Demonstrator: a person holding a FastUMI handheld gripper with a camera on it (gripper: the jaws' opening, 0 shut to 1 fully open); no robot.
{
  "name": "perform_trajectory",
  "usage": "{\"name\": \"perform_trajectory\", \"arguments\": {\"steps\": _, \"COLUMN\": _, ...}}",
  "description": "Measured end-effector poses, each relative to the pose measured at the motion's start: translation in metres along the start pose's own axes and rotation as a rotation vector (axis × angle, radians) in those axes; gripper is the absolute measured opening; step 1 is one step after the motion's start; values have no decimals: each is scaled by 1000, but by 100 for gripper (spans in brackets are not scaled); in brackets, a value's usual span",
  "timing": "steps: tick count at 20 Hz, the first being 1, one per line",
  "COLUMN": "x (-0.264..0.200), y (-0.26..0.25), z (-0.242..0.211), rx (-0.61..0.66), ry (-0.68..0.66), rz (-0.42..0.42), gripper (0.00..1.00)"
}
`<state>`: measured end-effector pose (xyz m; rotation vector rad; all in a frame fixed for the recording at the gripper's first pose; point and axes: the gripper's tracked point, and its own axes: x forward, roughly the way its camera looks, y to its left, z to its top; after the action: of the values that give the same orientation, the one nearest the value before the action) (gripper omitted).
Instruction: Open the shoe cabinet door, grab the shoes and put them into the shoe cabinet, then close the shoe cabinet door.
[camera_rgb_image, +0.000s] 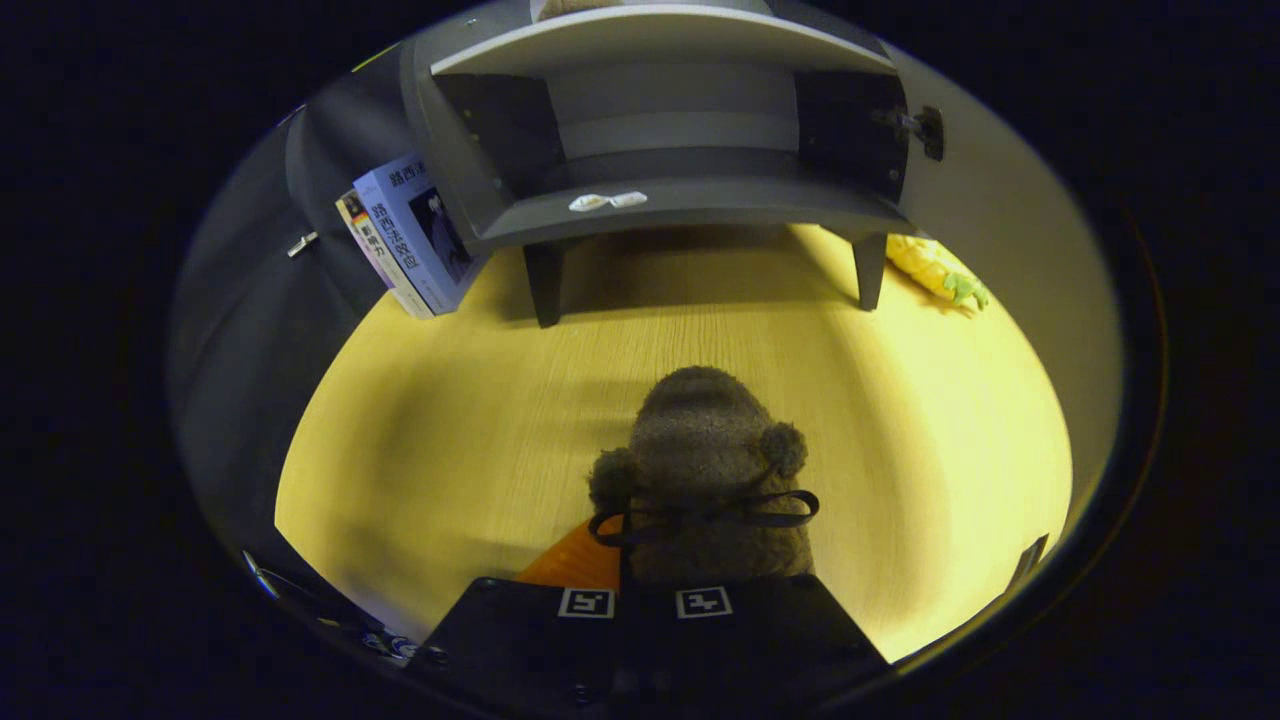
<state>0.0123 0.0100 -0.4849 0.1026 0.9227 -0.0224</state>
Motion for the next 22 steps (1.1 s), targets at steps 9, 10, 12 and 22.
{"name": "perform_trajectory", "arguments": {"steps": 9, "x": -137, "y": 8, "z": 98, "rx": -23, "ry": -164, "rz": 30, "gripper": 8}}
{"name": "perform_trajectory", "arguments": {"steps": 10, "x": -150, "y": 9, "z": 112, "rx": -27, "ry": -188, "rz": 28, "gripper": 8}}
{"name": "perform_trajectory", "arguments": {"steps": 12, "x": -172, "y": 10, "z": 144, "rx": -23, "ry": -235, "rz": 26, "gripper": 8}}
{"name": "perform_trajectory", "arguments": {"steps": 22, "x": -196, "y": -7, "z": 321, "rx": 23, "ry": -386, "rz": -26, "gripper": 8}}
